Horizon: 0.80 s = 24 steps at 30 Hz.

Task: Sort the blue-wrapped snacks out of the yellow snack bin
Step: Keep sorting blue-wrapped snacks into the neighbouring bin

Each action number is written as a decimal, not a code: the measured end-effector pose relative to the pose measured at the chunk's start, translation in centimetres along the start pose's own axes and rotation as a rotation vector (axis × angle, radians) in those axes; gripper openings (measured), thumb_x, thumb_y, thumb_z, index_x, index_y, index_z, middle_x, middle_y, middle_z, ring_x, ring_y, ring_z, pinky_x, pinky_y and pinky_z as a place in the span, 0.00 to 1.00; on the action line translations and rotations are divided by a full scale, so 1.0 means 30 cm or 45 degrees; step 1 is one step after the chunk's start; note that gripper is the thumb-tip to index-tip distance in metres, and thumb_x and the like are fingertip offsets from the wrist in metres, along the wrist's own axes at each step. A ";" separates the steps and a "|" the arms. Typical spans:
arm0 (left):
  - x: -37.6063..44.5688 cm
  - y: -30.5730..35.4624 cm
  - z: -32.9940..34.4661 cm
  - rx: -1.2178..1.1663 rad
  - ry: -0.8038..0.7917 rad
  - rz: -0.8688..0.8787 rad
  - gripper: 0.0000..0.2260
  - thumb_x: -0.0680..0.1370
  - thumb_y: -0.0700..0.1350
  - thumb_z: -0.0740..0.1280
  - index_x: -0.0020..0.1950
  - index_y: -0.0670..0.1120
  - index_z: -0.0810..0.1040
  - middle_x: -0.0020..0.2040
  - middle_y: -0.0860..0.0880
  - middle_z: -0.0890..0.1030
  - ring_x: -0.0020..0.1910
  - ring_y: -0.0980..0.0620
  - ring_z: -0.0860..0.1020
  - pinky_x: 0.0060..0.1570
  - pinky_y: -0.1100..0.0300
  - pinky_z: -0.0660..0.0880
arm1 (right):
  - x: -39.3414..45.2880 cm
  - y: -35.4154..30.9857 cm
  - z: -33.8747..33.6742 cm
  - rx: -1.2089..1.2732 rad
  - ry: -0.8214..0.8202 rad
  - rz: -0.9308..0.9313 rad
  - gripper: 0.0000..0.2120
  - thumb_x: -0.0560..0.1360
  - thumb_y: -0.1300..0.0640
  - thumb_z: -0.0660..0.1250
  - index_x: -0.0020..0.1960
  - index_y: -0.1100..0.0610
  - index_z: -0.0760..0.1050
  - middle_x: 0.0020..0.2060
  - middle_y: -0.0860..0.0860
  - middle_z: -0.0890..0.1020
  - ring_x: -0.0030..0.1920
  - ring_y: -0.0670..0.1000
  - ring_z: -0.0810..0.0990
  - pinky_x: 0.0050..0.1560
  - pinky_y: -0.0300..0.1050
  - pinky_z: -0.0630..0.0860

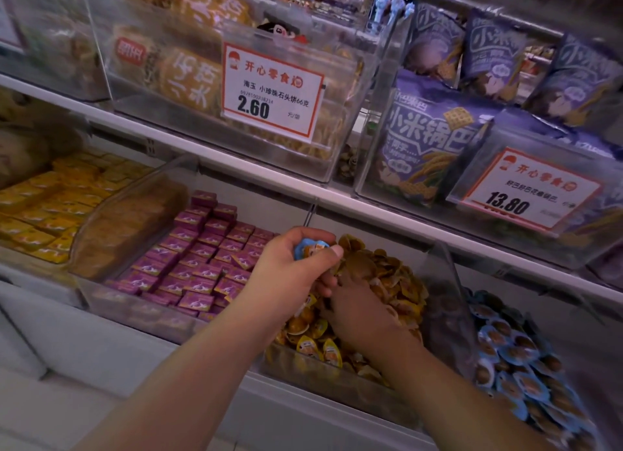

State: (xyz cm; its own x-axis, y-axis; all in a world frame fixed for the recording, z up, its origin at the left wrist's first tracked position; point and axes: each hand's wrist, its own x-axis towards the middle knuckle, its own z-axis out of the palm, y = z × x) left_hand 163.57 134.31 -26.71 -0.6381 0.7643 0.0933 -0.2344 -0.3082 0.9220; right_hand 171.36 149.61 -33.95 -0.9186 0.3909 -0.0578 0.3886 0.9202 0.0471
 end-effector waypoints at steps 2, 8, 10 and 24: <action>0.002 -0.006 0.000 0.022 -0.007 0.001 0.06 0.76 0.39 0.71 0.53 0.43 0.80 0.35 0.48 0.81 0.33 0.50 0.80 0.32 0.60 0.78 | -0.010 0.001 -0.001 0.030 0.024 0.011 0.15 0.78 0.50 0.64 0.63 0.53 0.73 0.59 0.54 0.77 0.58 0.56 0.75 0.58 0.49 0.74; -0.001 -0.027 -0.002 0.130 -0.016 0.023 0.06 0.76 0.40 0.72 0.52 0.46 0.81 0.33 0.49 0.82 0.33 0.50 0.80 0.34 0.58 0.78 | -0.042 0.000 -0.013 0.277 0.101 -0.009 0.16 0.74 0.60 0.62 0.61 0.52 0.74 0.53 0.53 0.79 0.54 0.55 0.77 0.55 0.49 0.76; -0.002 -0.027 -0.002 0.151 -0.019 0.017 0.07 0.76 0.41 0.72 0.53 0.47 0.81 0.33 0.49 0.82 0.34 0.50 0.81 0.34 0.59 0.79 | -0.042 -0.004 -0.015 0.366 0.114 0.009 0.15 0.74 0.62 0.62 0.59 0.52 0.74 0.52 0.52 0.79 0.53 0.54 0.77 0.55 0.50 0.76; 0.009 -0.043 -0.008 0.185 0.014 0.028 0.06 0.73 0.46 0.74 0.48 0.55 0.82 0.35 0.48 0.83 0.34 0.50 0.82 0.34 0.59 0.79 | -0.053 0.002 -0.080 1.173 0.617 0.453 0.12 0.78 0.62 0.67 0.60 0.55 0.77 0.55 0.54 0.82 0.54 0.52 0.80 0.52 0.36 0.77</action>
State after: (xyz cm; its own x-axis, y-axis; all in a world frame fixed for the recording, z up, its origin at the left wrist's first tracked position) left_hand 163.53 134.77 -27.95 -0.6501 0.7517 0.1109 -0.1119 -0.2391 0.9645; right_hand 172.65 148.99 -31.47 -0.5959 0.7726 0.2191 0.3560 0.4987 -0.7903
